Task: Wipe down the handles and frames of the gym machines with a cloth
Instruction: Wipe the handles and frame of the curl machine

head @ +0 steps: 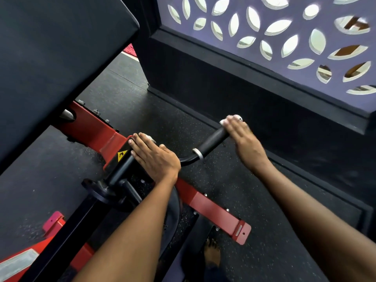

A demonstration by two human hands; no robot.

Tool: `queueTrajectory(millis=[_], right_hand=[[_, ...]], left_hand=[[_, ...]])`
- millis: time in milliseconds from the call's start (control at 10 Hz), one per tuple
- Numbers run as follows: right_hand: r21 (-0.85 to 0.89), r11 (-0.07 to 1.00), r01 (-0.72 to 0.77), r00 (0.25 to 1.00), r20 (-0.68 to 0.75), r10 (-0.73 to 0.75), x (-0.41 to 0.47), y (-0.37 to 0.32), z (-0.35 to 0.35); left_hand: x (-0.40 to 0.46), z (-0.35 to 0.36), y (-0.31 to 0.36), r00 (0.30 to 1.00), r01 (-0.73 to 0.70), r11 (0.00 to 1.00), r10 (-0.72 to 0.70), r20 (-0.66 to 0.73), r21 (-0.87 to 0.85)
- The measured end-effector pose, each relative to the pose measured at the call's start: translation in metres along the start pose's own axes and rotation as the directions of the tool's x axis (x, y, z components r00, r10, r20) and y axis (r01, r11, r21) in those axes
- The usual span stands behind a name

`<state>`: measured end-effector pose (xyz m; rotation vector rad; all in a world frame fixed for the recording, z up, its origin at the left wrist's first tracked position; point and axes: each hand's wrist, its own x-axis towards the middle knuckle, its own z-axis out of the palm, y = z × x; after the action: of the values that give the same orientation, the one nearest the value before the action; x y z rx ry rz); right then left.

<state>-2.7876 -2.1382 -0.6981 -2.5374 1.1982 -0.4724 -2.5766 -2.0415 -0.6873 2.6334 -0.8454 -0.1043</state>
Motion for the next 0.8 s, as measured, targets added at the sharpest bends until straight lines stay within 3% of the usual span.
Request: queueTrajectory(millis=[100,200,300,400,500,600,700,800], right_hand=[[0.391,0.737,-0.551,0.791,-0.037,0.611,0.005,-0.020,0.018],[0.814,0.014,-0.581,0.408,0.276,0.870,0.021,-0.044,0.009],[0.795,-0.566,-0.216,0.394,0.602,0.695,0.043,-0.038,-0.004],[0.732,-0.600,-0.321,0.452,0.676,0.582,0.030,-0.062,0.000],[0.645,-0.548,-0.533,0.471,0.764,0.441,0.003,-0.101,0.010],[0.658,-0.567,-0.496,0.436,0.753,0.493,0.011,-0.085,0.003],[0.714,-0.691,-0.114,0.340,0.682,0.648,0.033,-0.039,-0.015],[0.875,-0.466,-0.130,0.343,0.481,0.807,0.034,-0.033,-0.017]], left_hand=[[-0.001,-0.001,0.001,1.000,-0.003,1.000,0.003,0.005,0.001],[-0.001,-0.001,0.001,1.000,-0.002,1.000,0.002,0.003,-0.002],[-0.001,-0.001,0.001,1.000,-0.003,1.000,0.003,0.002,-0.002],[-0.001,-0.001,0.001,1.000,-0.001,1.000,0.001,0.002,-0.001],[-0.001,-0.002,0.000,1.000,-0.002,1.000,0.002,0.001,0.010],[0.000,-0.002,0.000,1.000,-0.001,1.000,0.001,0.005,0.011],[-0.001,-0.002,0.000,1.000,-0.005,1.000,0.005,0.000,0.002],[-0.001,-0.001,0.000,1.000,-0.009,1.000,0.009,-0.003,-0.005]])
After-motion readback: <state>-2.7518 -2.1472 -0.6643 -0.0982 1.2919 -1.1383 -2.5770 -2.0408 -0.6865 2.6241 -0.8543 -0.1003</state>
